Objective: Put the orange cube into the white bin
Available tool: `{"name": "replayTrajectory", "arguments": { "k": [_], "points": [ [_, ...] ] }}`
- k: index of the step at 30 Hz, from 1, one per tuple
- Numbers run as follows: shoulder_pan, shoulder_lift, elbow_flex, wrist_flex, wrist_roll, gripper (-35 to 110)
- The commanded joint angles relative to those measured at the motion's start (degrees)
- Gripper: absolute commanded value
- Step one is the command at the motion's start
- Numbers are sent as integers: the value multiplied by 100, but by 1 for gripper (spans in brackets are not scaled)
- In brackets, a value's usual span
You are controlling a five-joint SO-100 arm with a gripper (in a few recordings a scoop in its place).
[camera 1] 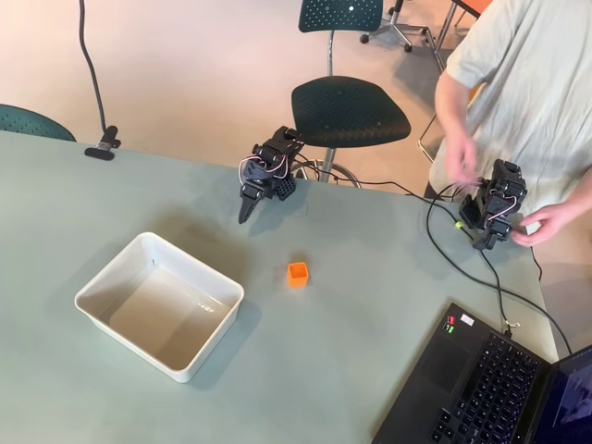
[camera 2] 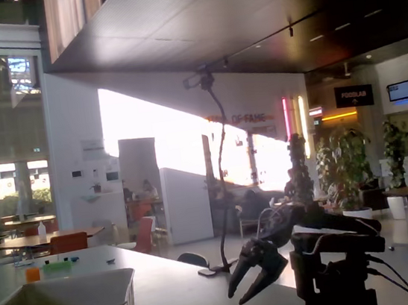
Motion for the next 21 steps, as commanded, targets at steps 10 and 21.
{"name": "replayTrajectory", "arguments": {
  "k": [10,21],
  "points": [
    [-18,79,-18,9,-18,12],
    [-18,79,-18,9,-26,12]
  ]
}}
